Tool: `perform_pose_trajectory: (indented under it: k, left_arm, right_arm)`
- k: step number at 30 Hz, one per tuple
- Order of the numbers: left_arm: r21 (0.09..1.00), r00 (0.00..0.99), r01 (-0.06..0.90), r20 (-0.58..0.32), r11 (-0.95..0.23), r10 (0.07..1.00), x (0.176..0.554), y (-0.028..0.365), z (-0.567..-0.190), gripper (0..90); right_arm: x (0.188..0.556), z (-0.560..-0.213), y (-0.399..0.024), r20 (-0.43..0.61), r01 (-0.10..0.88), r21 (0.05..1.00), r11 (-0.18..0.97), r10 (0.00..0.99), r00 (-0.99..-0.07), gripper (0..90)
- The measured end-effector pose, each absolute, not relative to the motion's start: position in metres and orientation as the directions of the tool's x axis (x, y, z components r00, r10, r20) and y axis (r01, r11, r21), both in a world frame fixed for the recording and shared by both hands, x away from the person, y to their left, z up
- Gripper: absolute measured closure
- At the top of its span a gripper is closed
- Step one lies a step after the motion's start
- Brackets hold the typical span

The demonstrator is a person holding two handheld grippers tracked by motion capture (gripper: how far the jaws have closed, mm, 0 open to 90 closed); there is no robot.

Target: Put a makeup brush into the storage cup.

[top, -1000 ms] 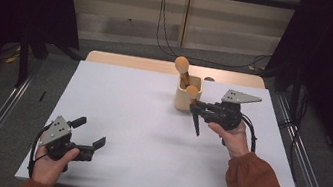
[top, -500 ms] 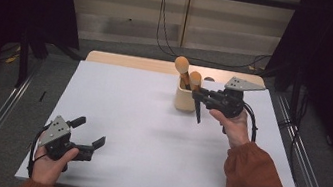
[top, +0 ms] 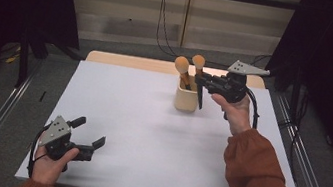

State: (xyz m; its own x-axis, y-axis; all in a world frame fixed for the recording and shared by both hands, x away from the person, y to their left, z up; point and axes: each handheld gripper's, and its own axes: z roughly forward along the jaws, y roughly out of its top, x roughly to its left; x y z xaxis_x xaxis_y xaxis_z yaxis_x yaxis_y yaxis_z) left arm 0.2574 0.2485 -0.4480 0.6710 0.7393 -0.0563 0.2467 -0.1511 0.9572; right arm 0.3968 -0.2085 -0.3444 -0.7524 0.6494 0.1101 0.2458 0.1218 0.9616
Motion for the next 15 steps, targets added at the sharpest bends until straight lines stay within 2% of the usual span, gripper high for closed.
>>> perform_pose_trajectory:
  k: [15]
  left_arm:
    - [0.958,0.673,0.247,-0.06,-0.148,0.737,0.257,0.248,-0.448,3.4]
  right_arm:
    - [0.419,-0.317,-0.202,0.078,0.199,0.974,0.107,0.669,-0.739,74.6]
